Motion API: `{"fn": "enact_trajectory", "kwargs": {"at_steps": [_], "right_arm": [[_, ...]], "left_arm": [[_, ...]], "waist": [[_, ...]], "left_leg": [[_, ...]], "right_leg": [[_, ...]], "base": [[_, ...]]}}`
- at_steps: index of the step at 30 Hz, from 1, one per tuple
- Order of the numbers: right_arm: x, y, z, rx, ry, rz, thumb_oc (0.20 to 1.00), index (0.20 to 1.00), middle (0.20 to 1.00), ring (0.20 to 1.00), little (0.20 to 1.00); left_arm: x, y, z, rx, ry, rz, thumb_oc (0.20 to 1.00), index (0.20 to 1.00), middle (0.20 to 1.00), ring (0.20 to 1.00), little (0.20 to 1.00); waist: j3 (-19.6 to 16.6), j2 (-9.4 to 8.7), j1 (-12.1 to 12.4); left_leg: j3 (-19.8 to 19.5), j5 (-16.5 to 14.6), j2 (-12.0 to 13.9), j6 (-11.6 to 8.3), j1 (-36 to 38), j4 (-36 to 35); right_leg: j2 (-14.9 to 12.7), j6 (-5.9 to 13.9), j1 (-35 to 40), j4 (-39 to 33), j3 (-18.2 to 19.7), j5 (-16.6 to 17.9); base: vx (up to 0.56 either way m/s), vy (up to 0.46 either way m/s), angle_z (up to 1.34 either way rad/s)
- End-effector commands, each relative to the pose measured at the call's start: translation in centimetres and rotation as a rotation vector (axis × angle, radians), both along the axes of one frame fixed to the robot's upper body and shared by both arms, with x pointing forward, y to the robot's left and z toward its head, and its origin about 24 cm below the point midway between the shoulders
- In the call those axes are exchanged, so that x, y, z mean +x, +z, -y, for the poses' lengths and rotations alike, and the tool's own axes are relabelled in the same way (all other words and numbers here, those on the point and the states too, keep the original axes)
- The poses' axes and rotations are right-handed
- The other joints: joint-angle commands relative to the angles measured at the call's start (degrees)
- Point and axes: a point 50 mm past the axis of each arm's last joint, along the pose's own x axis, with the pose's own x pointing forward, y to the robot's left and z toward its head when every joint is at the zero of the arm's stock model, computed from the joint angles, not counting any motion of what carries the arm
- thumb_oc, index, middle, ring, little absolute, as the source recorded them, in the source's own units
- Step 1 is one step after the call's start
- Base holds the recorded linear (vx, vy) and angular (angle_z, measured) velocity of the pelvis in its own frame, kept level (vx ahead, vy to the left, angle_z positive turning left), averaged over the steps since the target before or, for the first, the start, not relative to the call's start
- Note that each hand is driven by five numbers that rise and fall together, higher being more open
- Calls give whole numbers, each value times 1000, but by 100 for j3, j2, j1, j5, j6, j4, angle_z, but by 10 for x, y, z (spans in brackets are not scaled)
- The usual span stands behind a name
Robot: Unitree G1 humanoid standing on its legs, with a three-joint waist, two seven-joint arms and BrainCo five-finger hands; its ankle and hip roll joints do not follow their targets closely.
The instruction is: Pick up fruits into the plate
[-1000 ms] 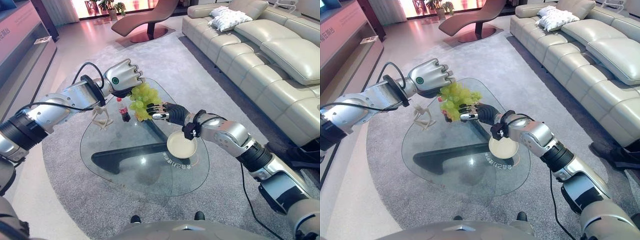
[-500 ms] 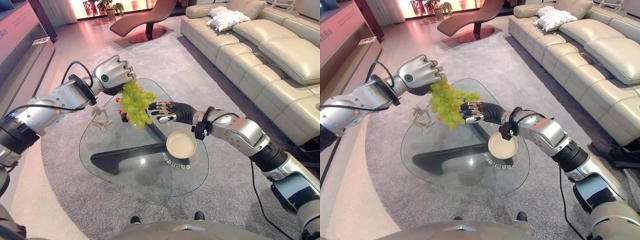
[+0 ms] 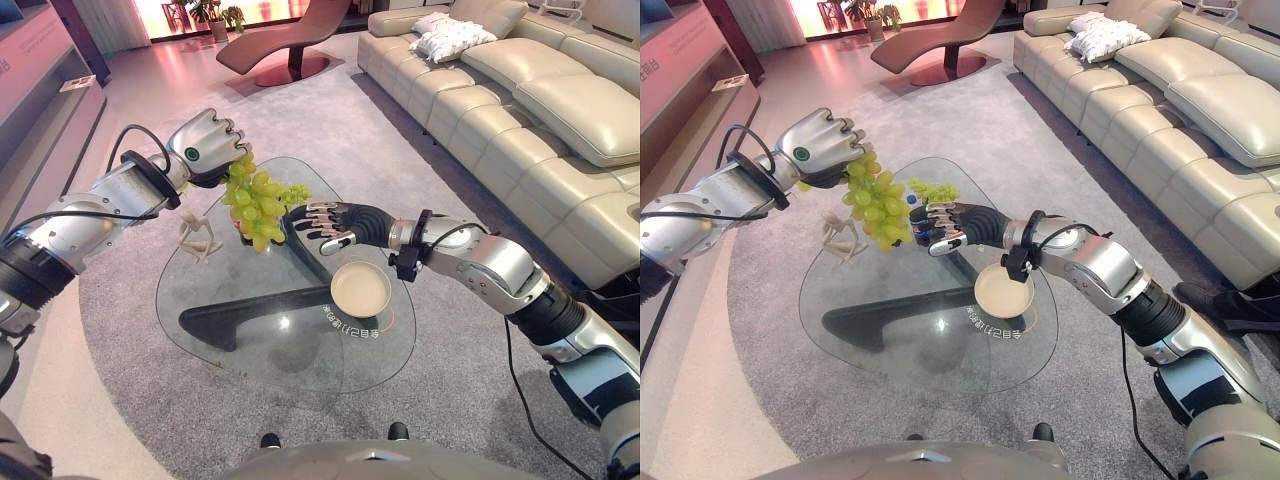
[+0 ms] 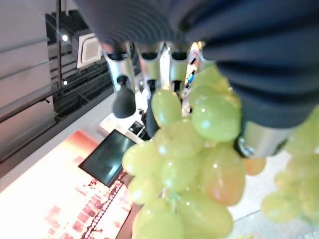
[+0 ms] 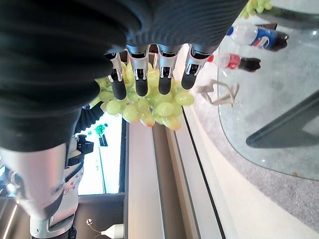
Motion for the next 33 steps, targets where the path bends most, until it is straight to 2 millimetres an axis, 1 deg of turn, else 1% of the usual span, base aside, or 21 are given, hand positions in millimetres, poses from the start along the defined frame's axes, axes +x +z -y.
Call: {"fn": "enact_trajectory", "kwargs": {"at_steps": [1,3,7,9,12,13,15,16,17,18,19,22,23,24,27,30,31,33], "right_arm": [[4,43,0,116,-65,247,1000,1000,1000,1000,1000],[5,44,1,137,-103,260,1000,1000,1000,1000,1000],[8,51,7,170,-239,384,1000,1000,1000,1000,1000],[9,54,9,183,-285,418,1000,1000,1000,1000,1000],[10,56,11,235,-386,432,1000,1000,1000,1000,1000],[10,56,11,238,-389,430,1000,1000,1000,1000,1000],[11,54,10,272,-419,408,1000,1000,1000,1000,1000],[11,52,6,282,-419,391,1000,1000,1000,1000,1000],[11,52,5,282,-417,389,1000,1000,1000,1000,1000],[11,50,0,287,-402,344,1000,1000,1000,1000,1000],[11,50,-1,288,-401,341,1000,1000,1000,1000,1000],[9,41,-16,311,-329,186,1000,1000,1000,1000,1000],[8,40,-18,317,-314,158,1000,1000,1000,1000,1000],[5,32,-26,325,-265,67,1000,1000,1000,1000,1000],[-4,18,-44,350,-158,-127,1000,1000,1000,1000,1000],[-11,11,-54,366,-92,-237,1000,1000,1000,1000,1000],[-18,7,-63,376,-39,-317,1000,1000,1000,1000,1000],[-24,5,-68,379,-4,-371,1000,1000,1000,1000,1000]], "left_arm": [[-1,56,-21,-80,76,219,200,200,200,200,200],[-2,54,-17,-83,66,212,200,200,200,200,200],[-7,52,-8,-119,25,202,200,200,200,200,200],[-9,51,-6,-131,15,199,200,200,200,200,200],[-12,49,1,-155,-24,200,200,200,200,200,200],[-13,49,2,-156,-26,199,200,200,200,200,200],[-14,49,8,-171,-53,196,200,200,200,200,200],[-16,50,14,-181,-80,196,200,200,200,200,200],[-16,51,14,-181,-82,197,200,200,200,200,200],[-17,54,19,-194,-110,203,200,200,200,200,200],[-17,54,19,-196,-111,205,200,200,200,200,200],[-18,62,27,-226,-154,237,200,200,200,200,200],[-18,63,28,-228,-159,243,200,200,200,200,200],[-18,66,30,-238,-172,260,200,200,200,200,200],[-17,72,38,-249,-196,290,200,200,200,200,200],[-17,74,42,-252,-218,307,200,200,200,200,200],[-17,77,46,-255,-238,325,200,200,200,200,200],[-17,79,48,-253,-251,334,200,200,200,200,200]], "waist": [[-94,-181,48],[-94,-168,47],[-89,-129,52],[-89,-114,55],[-85,-82,59],[-85,-80,58],[-83,-60,62],[-86,-44,68],[-87,-46,69],[-94,-46,78],[-93,-47,79],[-101,-59,103],[-101,-65,106],[-104,-72,112],[-113,-109,128],[-115,-135,146],[-120,-152,156],[-126,-163,166]], "left_leg": [[-88,-557,0,8,45,110],[-83,-557,2,10,47,108],[-111,-565,-4,11,37,116],[-120,-574,-12,17,42,114],[-153,-591,-35,30,37,114],[-155,-593,-36,31,37,115],[-171,-603,-52,36,37,116],[-179,-615,-61,38,41,117],[-181,-616,-63,39,40,117],[-175,-617,-66,38,36,118],[-176,-617,-66,38,35,118],[-146,-607,-56,26,33,117],[-140,-605,-53,24,31,117],[-129,-602,-47,19,32,118],[-119,-603,-33,18,40,114],[-113,-603,-21,14,48,116],[-112,-600,-14,11,49,115],[-107,-598,-6,10,50,116]], "right_leg": [[-213,209,425,153,-336,-545],[-217,214,427,143,-336,-538],[-221,219,412,154,-312,-546],[-218,218,412,155,-306,-549],[-206,214,406,149,-271,-557],[-205,213,407,149,-270,-557],[-201,210,407,149,-262,-562],[-205,212,406,152,-265,-567],[-205,213,406,151,-265,-567],[-212,216,403,144,-269,-560],[-212,216,403,143,-270,-560],[-228,215,403,144,-308,-553],[-230,214,405,142,-318,-552],[-233,211,408,150,-333,-556],[-240,210,410,161,-364,-562],[-246,210,421,165,-385,-568],[-248,212,421,170,-392,-570],[-249,211,427,173,-401,-575]], "base": [[0,0,0],[0,0,0],[5,12,-3],[0,0,0],[0,0,0],[0,0,0],[0,0,0],[0,0,0],[0,0,0],[0,0,0],[0,0,0],[0,0,0],[0,0,0],[0,0,0],[1,-8,1],[1,-7,1],[0,0,0],[2,-21,4]]}}
